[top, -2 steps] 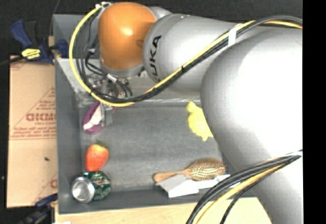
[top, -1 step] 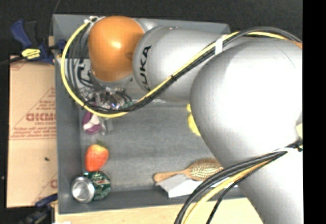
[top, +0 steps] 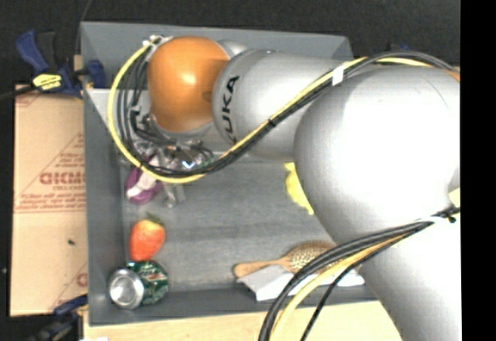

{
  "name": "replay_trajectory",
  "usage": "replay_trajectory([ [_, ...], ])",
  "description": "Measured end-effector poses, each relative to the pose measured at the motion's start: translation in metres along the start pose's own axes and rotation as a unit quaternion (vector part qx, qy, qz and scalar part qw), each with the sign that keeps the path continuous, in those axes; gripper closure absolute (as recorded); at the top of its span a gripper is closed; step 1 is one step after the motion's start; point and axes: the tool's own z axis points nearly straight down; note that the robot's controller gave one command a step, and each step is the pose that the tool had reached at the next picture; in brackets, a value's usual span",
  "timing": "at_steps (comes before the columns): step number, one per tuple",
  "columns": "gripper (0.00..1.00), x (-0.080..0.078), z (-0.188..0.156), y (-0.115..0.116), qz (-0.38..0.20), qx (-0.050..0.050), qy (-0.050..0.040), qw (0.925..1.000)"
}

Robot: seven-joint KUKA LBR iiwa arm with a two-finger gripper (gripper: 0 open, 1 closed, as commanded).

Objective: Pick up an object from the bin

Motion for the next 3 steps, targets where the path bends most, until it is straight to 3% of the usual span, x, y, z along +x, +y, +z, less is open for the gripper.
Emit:
replay_trajectory([
  [1, 1.0, -0.005, 0.0, 0.01, -0.118, -0.001, 0.0003, 0.993],
  [3, 1.0, -0.004, -0.012, 0.01, -0.117, -0.003, 0.0011, 0.9931],
])
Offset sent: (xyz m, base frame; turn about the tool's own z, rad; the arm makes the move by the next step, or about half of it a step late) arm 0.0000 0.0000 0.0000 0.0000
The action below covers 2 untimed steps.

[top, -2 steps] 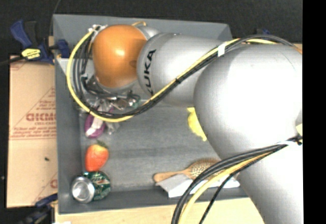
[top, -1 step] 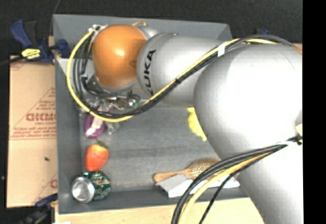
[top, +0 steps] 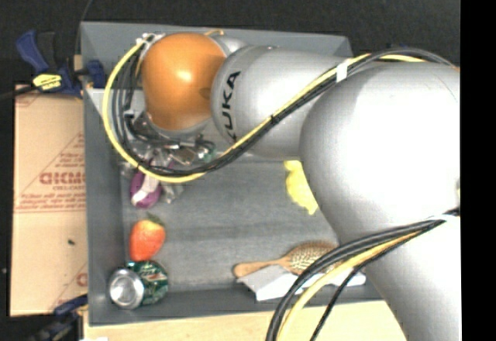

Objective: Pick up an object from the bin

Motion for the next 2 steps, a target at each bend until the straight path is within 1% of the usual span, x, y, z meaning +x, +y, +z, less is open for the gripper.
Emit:
replay_trajectory([
  [1, 1.0, -0.001, -0.018, 0.0, 0.0, 0.001, -0.0015, 1.0],
  [2, 1.0, 0.0, -0.051, 0.0, 0.001, 0.001, -0.0009, 1.0],
])
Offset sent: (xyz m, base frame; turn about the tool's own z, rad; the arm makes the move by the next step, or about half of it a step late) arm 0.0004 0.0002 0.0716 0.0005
